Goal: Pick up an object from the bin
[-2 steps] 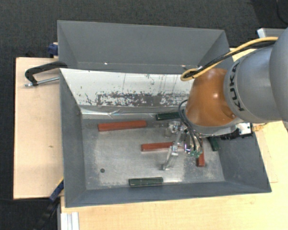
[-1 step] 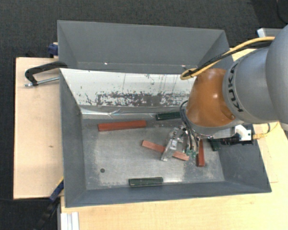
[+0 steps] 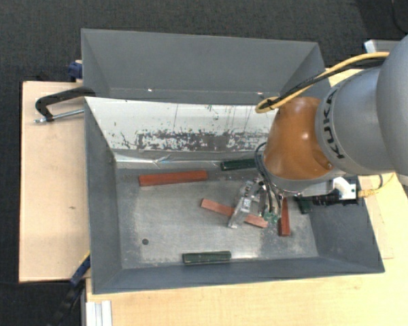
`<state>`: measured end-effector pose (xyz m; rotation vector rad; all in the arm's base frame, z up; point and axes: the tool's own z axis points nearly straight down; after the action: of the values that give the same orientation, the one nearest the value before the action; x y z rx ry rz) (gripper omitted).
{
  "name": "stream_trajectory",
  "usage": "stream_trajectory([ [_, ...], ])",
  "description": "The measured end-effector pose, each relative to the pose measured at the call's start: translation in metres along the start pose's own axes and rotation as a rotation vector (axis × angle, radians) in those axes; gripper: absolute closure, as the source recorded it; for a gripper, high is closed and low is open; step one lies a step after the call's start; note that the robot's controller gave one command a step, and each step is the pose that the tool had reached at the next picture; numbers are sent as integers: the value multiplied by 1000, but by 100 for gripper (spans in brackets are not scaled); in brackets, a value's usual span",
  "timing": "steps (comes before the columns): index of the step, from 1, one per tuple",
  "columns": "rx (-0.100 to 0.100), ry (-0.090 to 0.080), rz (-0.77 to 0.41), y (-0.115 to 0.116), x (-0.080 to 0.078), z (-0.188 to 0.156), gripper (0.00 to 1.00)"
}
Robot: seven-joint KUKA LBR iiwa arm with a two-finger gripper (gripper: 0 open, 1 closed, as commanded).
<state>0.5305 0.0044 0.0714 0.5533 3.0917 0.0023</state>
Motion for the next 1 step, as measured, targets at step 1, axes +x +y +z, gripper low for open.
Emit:
stream_trajectory([
  [1,2,5,0,-1,1,-5,100],
])
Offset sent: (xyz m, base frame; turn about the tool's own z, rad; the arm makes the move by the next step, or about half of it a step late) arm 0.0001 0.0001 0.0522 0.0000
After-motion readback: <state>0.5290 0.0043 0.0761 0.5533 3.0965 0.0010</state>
